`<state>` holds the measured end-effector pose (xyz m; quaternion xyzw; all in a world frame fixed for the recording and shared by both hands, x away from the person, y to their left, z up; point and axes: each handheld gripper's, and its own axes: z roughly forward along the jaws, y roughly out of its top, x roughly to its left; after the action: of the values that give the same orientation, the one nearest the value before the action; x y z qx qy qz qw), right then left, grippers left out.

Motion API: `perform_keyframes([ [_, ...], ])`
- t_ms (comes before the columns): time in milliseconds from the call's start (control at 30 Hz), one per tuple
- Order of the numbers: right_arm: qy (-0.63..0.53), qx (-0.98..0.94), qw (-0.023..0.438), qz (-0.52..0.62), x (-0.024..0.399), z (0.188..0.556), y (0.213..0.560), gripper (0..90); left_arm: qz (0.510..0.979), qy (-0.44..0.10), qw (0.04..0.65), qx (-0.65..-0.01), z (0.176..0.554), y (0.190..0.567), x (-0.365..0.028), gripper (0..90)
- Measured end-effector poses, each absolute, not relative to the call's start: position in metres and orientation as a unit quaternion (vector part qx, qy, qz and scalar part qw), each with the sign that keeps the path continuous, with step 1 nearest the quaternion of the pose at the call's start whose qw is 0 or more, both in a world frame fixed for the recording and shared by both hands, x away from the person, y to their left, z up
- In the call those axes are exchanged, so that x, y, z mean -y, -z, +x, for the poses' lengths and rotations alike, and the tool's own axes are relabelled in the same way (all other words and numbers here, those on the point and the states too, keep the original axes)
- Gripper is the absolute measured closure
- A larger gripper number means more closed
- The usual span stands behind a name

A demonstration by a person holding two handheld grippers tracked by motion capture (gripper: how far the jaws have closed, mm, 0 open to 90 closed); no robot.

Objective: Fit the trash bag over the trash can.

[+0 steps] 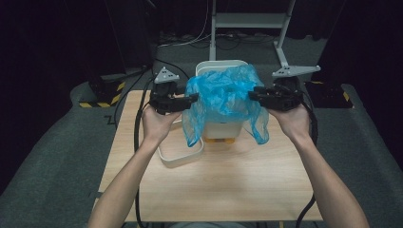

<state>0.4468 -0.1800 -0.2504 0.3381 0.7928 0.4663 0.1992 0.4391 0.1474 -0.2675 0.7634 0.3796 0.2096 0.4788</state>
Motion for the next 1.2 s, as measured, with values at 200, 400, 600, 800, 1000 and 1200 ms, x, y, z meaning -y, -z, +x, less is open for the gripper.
perform_keyframes([
  [200, -0.469, -0.795, 0.209, 0.324, 0.185, 0.447, 0.249, 86.1, 0.767, -0.212, 0.481, -0.368, 0.440, 0.264, -0.147, 77.6],
  [400, -0.466, -0.794, 0.219, 0.323, 0.184, 0.453, 0.246, 89.7, 0.766, -0.223, 0.476, -0.371, 0.447, 0.256, -0.154, 87.3],
  [600, -0.456, -0.795, 0.234, 0.325, 0.178, 0.463, 0.243, 89.9, 0.760, -0.228, 0.469, -0.387, 0.464, 0.253, -0.160, 89.7],
  [800, -0.449, -0.790, 0.249, 0.336, 0.174, 0.483, 0.242, 89.9, 0.757, -0.229, 0.454, -0.411, 0.487, 0.257, -0.161, 89.8],
  [1000, -0.446, -0.781, 0.249, 0.358, 0.174, 0.502, 0.247, 89.9, 0.746, -0.216, 0.447, -0.444, 0.512, 0.273, -0.165, 89.5],
  [1200, -0.461, -0.772, 0.240, 0.367, 0.177, 0.504, 0.249, 83.0, 0.731, -0.201, 0.467, -0.454, 0.507, 0.274, -0.173, 71.6],
])
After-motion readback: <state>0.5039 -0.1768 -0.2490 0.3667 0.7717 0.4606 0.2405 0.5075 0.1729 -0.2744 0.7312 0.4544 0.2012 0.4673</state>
